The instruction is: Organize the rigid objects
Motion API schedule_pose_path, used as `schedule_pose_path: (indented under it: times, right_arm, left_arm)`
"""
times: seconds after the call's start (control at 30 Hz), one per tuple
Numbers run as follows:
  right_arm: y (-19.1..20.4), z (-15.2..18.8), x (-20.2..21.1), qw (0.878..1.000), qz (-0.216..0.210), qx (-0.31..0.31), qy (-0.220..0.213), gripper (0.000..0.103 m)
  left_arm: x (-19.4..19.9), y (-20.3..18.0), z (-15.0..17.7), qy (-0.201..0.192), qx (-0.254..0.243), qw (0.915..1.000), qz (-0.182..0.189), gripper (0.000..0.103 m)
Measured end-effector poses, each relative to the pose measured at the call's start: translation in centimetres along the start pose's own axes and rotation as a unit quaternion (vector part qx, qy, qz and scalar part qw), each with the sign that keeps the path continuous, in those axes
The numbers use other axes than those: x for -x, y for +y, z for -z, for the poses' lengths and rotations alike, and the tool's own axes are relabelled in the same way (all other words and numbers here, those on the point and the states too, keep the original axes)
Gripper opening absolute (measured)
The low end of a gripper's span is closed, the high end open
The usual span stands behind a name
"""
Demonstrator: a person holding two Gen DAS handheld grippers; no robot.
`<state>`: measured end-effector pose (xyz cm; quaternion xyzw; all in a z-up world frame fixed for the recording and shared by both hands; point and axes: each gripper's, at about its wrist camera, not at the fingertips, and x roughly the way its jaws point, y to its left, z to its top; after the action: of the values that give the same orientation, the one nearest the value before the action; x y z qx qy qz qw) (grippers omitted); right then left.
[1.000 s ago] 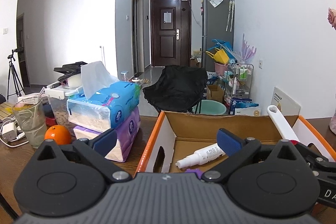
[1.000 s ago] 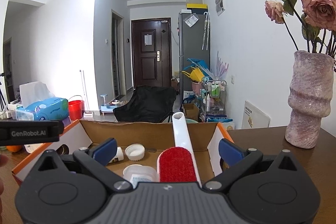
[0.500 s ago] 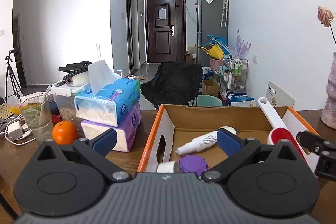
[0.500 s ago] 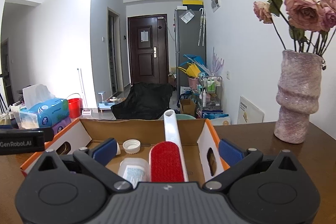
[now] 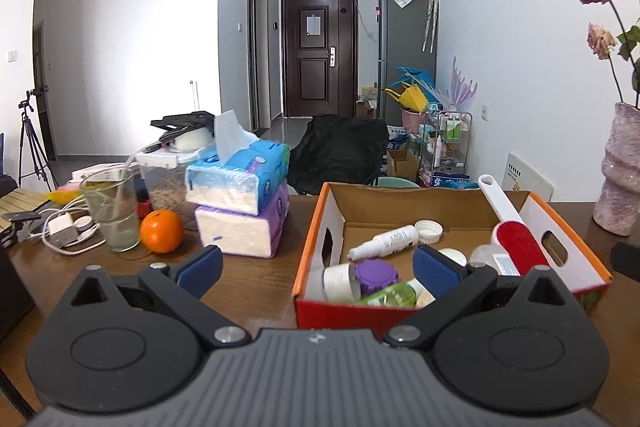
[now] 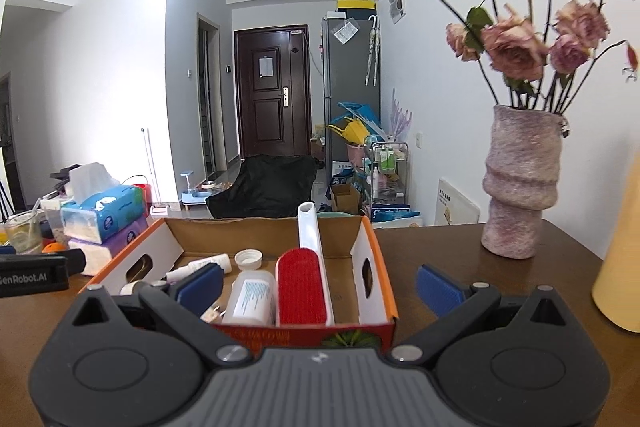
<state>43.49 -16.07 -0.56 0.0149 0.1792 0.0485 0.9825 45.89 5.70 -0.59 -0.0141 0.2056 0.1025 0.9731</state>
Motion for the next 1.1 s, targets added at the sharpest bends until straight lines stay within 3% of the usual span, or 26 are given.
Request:
schedule_pose_path:
  times: [0.33,0.67,1.1]
  right_arm:
    - [0.5,1.4,8.5,1.000,-0.010,0.010,-0.014,0.103]
    - [0.4,3.7,18.7,0.999,-0.021,0.009,-0.033,0.103]
    - [0.2,8.3,29.4,0.999,-0.025,0.014,-0.038,0.103]
  left_arm:
    - [7.6,1.3,1.7,0.005,-0.001,1.0000,0.003,0.103]
    - [16.7,2.5,5.5,0.017,-0.004,0.9997,0.015,0.103]
    - [28.6,2.9,10.1,-0.003,-0.019,0.9994,0.030,0.103]
